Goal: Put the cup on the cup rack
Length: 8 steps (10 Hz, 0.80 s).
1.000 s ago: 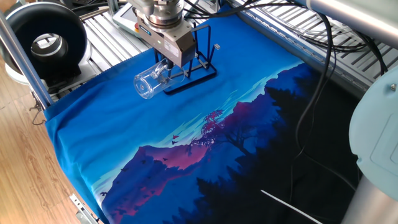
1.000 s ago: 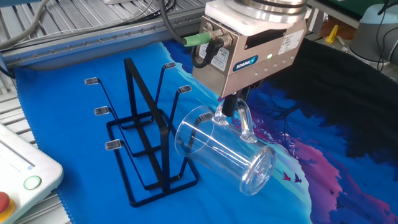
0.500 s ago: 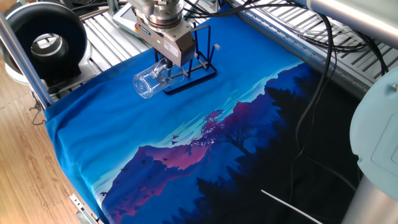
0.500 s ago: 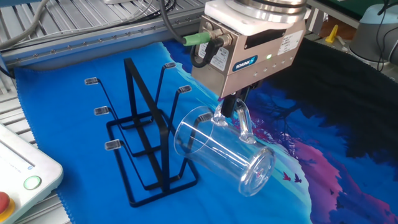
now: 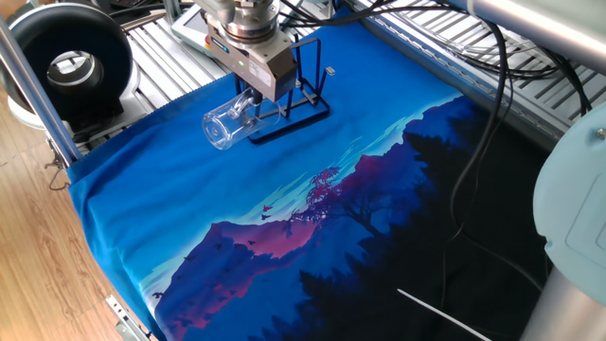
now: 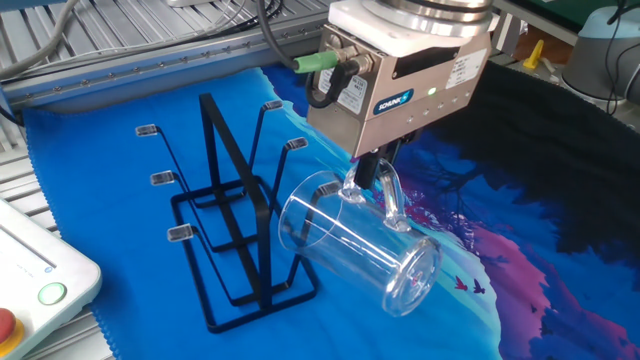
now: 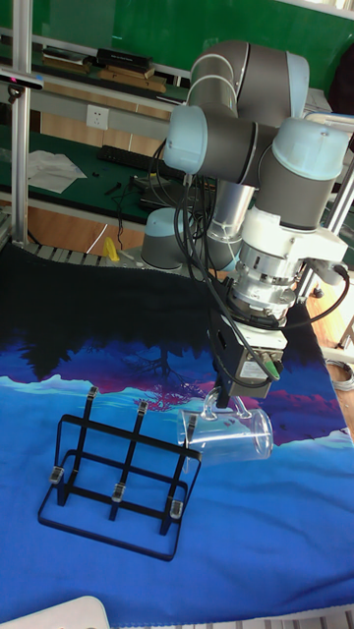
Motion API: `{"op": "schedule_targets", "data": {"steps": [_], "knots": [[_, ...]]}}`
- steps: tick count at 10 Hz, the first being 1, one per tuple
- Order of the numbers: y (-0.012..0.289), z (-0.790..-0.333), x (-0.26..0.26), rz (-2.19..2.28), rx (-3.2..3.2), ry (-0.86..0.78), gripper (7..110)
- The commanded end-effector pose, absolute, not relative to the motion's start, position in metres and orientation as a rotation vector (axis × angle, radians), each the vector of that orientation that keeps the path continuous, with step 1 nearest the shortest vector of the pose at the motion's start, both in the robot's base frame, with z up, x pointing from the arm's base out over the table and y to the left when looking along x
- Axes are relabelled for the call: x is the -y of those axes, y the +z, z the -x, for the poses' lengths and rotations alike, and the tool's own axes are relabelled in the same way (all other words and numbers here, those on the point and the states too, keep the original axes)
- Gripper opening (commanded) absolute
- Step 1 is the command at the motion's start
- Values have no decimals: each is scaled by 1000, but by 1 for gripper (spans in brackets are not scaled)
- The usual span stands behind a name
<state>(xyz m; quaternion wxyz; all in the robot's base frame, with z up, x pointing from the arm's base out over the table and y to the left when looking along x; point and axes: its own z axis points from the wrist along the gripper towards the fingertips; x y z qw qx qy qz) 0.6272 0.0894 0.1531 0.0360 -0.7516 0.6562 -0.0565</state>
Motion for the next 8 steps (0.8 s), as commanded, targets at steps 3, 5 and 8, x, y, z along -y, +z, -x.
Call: {"op": "schedule_targets", "data": {"steps": [3, 5, 8], "knots": [[154, -629, -85, 2290, -2041, -193, 7], [156, -635, -79, 2274, -2053, -247, 7], [156, -636, -80, 2262, -2058, -245, 7]]}}
